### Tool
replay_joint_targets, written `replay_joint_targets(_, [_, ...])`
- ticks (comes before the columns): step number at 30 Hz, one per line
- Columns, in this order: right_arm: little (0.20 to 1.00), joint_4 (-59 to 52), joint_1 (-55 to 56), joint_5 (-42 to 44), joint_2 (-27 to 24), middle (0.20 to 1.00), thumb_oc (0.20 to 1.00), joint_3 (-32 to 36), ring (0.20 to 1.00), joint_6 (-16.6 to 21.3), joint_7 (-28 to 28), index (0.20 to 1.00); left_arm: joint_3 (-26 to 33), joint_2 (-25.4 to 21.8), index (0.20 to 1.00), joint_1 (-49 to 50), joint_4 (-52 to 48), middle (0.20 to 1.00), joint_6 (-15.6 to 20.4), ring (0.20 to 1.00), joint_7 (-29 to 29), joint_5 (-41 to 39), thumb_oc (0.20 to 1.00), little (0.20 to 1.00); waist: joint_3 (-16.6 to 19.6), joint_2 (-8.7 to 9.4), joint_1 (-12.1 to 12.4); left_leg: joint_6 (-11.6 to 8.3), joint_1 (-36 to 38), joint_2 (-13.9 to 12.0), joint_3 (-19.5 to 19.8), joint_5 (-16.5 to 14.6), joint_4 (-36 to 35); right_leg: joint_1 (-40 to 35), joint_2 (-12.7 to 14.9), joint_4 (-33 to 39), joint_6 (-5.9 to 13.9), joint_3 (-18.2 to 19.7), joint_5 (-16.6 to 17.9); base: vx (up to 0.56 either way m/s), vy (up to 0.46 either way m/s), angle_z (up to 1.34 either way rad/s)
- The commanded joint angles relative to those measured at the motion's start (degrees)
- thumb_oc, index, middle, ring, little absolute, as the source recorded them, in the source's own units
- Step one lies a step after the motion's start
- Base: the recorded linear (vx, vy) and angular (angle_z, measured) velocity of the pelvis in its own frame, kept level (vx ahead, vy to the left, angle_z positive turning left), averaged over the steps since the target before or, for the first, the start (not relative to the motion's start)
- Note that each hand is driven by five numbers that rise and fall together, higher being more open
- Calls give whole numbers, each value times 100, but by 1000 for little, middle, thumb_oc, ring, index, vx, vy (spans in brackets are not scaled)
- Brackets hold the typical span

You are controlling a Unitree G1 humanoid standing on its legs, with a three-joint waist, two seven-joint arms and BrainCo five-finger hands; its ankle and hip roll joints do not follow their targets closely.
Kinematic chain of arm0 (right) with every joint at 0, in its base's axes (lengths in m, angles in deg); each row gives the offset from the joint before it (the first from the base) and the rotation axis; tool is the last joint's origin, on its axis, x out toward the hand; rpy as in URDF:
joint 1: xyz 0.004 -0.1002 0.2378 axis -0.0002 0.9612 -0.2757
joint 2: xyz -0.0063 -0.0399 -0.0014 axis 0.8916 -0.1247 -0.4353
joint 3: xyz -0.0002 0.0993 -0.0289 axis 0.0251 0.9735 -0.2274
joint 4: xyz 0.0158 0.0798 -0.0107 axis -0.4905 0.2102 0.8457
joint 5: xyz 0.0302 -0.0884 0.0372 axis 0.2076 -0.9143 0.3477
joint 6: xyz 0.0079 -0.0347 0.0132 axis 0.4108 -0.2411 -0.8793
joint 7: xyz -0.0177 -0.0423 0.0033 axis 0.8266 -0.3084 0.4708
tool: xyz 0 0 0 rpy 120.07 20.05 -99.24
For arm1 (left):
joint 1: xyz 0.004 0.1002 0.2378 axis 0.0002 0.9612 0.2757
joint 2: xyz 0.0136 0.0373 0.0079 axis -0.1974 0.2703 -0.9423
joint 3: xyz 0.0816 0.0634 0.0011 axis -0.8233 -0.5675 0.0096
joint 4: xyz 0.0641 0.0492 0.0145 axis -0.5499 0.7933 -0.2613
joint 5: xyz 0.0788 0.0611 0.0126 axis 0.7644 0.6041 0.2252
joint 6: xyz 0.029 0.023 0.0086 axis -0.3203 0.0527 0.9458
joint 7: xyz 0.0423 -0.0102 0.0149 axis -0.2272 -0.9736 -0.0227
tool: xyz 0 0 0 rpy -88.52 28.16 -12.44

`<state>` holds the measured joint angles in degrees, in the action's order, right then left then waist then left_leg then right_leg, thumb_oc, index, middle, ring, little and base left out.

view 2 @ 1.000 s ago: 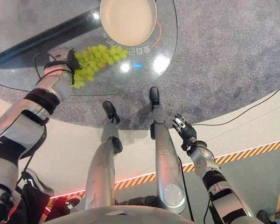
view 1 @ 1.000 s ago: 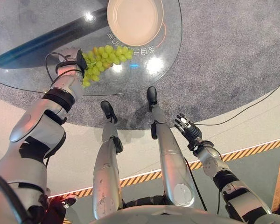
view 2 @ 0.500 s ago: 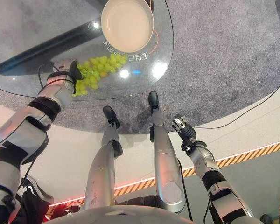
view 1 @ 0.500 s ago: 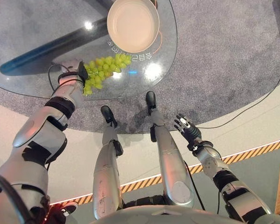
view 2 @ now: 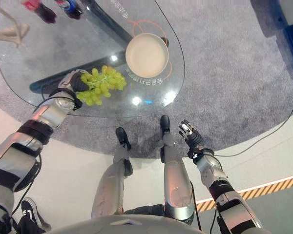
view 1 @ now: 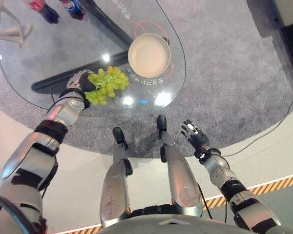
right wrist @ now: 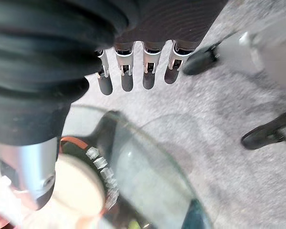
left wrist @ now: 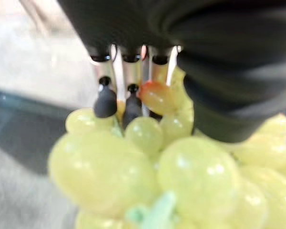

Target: Pick up fruits into the plate

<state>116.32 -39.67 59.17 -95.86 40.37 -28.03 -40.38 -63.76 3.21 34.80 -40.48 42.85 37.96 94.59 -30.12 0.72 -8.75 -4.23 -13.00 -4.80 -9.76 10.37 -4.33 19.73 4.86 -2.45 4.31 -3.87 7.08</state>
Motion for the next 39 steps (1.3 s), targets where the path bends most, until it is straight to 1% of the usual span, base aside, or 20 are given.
replay_joint_targets(1, [1000, -484, 501, -180, -22, 1000, 1000, 313, 1000, 194, -28, 1000, 563, -342, 200, 137, -332, 200, 352, 200, -34, 45, 200, 200, 283, -155, 60, 80, -43, 346, -18, -530, 394, -146, -181, -237, 145, -38, -201, 105, 42, 3])
replay_joint_targets(4, [1000, -862, 741, -370, 4, 1000, 1000, 429, 1000, 125, 15, 1000, 869, -558, 200, 645, -899, 200, 352, 200, 229, 185, 200, 200, 619, -199, 96, 62, 267, 342, -18, -549, 258, -507, -135, -91, 157, -91, -234, 129, 49, 5])
replay_joint_targets(9, [1000, -1552, 988, -777, -46, 1000, 1000, 580, 1000, 197, -201, 1000, 1197, -798, 200, 1265, -1665, 200, 400, 200, 818, 738, 200, 200, 1029, -216, 147, 56, 647, 342, -7, -610, 165, -975, -78, 86, 178, -160, -282, 110, 18, 8])
replay_joint_targets(12, [1000, -2396, 1131, -1471, -222, 1000, 1000, 650, 1000, 73, -503, 1000, 1412, -1067, 200, 1735, -2346, 200, 392, 200, 1441, 1208, 200, 200, 1366, -215, 192, 61, 918, 334, 26, -649, 119, -1291, -38, 193, 206, -189, -304, 145, 6, -1])
replay_joint_targets(13, [1000, -2729, 1169, -1653, -365, 1000, 1000, 687, 1000, -15, -635, 1000, 1512, -1214, 200, 1913, -2562, 200, 499, 200, 1733, 1330, 200, 200, 1514, -218, 221, 68, 1045, 339, 45, -673, 97, -1436, -21, 238, 217, -209, -314, 155, 9, -3])
replay_joint_targets(14, [1000, -2854, 1171, -1703, -455, 1000, 1000, 706, 1000, -59, -737, 1000, 1542, -1277, 200, 1954, -2630, 200, 566, 200, 1870, 1402, 200, 200, 1575, -219, 234, 71, 1093, 340, 53, -681, 82, -1488, -15, 257, 222, -220, -319, 174, 10, 2])
replay_joint_targets(16, [1000, -3332, 1139, -1849, -851, 1000, 1000, 823, 1000, -401, -1140, 1000, 1642, -1528, 200, 2168, -2999, 200, 765, 200, 2355, 1575, 200, 200, 1881, -230, 301, 77, 1317, 340, 70, -729, 44, -1745, 15, 344, 245, -280, -329, 200, 10, 3])
replay_joint_targets(17, [1000, -3403, 1129, -1880, -923, 1000, 1000, 841, 1000, -455, -1226, 1000, 1660, -1577, 200, 2199, -3063, 200, 811, 200, 2450, 1630, 200, 200, 1929, -228, 314, 78, 1357, 337, 69, -741, 39, -1790, 20, 361, 247, -297, -329, 172, 1, 1])
replay_joint_targets(18, [1000, -3574, 1085, -1946, -1151, 1000, 1000, 856, 1000, -607, -1508, 1000, 1673, -1698, 200, 2239, -3183, 200, 948, 200, 2627, 1738, 200, 200, 2028, -220, 344, 80, 1436, 338, 73, -764, 29, -1883, 37, 397, 256, -331, -330, 147, -11, 3])
replay_joint_targets(19, [1000, -3817, 960, -1857, -1506, 1000, 1000, 881, 1000, -921, -1700, 1000, 1661, -1860, 200, 2225, -3364, 200, 1100, 200, 2938, 1739, 200, 200, 2159, -202, 397, 78, 1547, 345, 92, -795, 8, -2042, 55, 473, 271, -390, -324, 156, -15, 5])
replay_joint_targets(20, [1000, -3932, 863, -1850, -1696, 1000, 1000, 893, 1000, -1106, -1876, 1000, 1646, -1949, 200, 2199, -3482, 200, 1202, 200, 3154, 1741, 200, 200, 2238, -190, 432, 71, 1615, 347, 105, -811, -9, -2138, 62, 528, 278, -429, -317, 158, -21, 8])
replay_joint_targets(21, [1000, -4057, 754, -1730, -1909, 1000, 1000, 879, 1000, -1338, -2036, 1000, 1606, -2047, 200, 2170, -3607, 200, 1298, 200, 3362, 1737, 200, 200, 2320, -178, 471, 66, 1690, 350, 118, -832, -26, -2243, 75, 583, 286, -478, -311, 112, -14, 10])
replay_joint_targets(23, [1000, -4225, 586, -1558, -2128, 1000, 1000, 788, 1000, -1660, -2252, 1000, 1484, -2143, 200, 2073, -3770, 200, 1468, 200, 3636, 1713, 200, 200, 2424, -158, 523, 68, 1787, 365, 143, -863, -49, -2366, 90, 647, 298, -534, -301, 89, -14, 14])
replay_joint_targets(24, [1000, -4375, 459, -1365, -2263, 1000, 1000, 688, 1000, -1937, -2406, 1000, 1382, -2189, 200, 1971, -3909, 200, 1606, 200, 3831, 1690, 200, 200, 2488, -144, 567, 74, 1853, 377, 164, -883, -64, -2442, 108, 669, 305, -581, -305, 65, -15, 9])
replay_joint_targets(27, [1000, -4521, 208, -1041, -2401, 1000, 1000, 367, 1000, -2455, -2818, 1000, 1016, -2251, 200, 1645, -4124, 200, 1872, 200, 4111, 1554, 200, 200, 2604, -126, 640, 91, 1941, 398, 207, -923, -67, -2554, 132, 698, 312, -653, -311, 30, -9, 7])
replay_joint_targets(28, [1000, -4590, 126, -934, -2406, 1000, 1000, 235, 1000, -2700, -2927, 1000, 893, -2254, 200, 1520, -4210, 200, 1966, 200, 4188, 1499, 200, 200, 2635, -122, 664, 96, 1963, 404, 215, -931, -67, -2588, 136, 704, 311, -684, -315, -3, -2, 14])
replay_joint_targets(30, [1000, -4669, -31, -754, -2353, 1000, 1000, -37, 1000, -2967, -3110, 1000, 591, -2221, 200, 1231, -4327, 200, 2039, 200, 4329, 1365, 200, 200, 2675, -120, 694, 110, 2000, 418, 240, -943, -67, -2646, 144, 714, 305, -729, -325, -2, 3, 13])
replay_joint_targets(33, [1000, -4765, -198, -432, -2135, 1000, 1000, -439, 1000, -3254, -3141, 1000, 155, -2052, 200, 858, -4480, 200, 2118, 200, 4439, 1284, 200, 200, 2714, -115, 737, 123, 2048, 437, 281, -957, -67, -2718, 148, 721, 300, -794, -339, -6, 8, 11])
replay_joint_targets(34, [1000, -4799, -256, -362, -1985, 1000, 1000, -652, 1000, -3331, -3100, 1000, -39, -1930, 200, 696, -4547, 200, 2074, 200, 4479, 1241, 200, 200, 2724, -119, 752, 132, 2060, 450, 304, -963, -67, -2740, 148, 725, 297, -813, -344, -12, 6, 7])
replay_joint_targets(39, [1000, -4856, -361, -149, -1522, 1000, 1000, -1251, 1000, -3662, -3042, 1000, -596, -1543, 200, 195, -4728, 200, 1958, 200, 4629, 1003, 200, 200, 2745, -136, 780, 145, 2094, 483, 366, -981, -67, -2783, 147, 736, 302, -852, -352, -21, 11, 13])
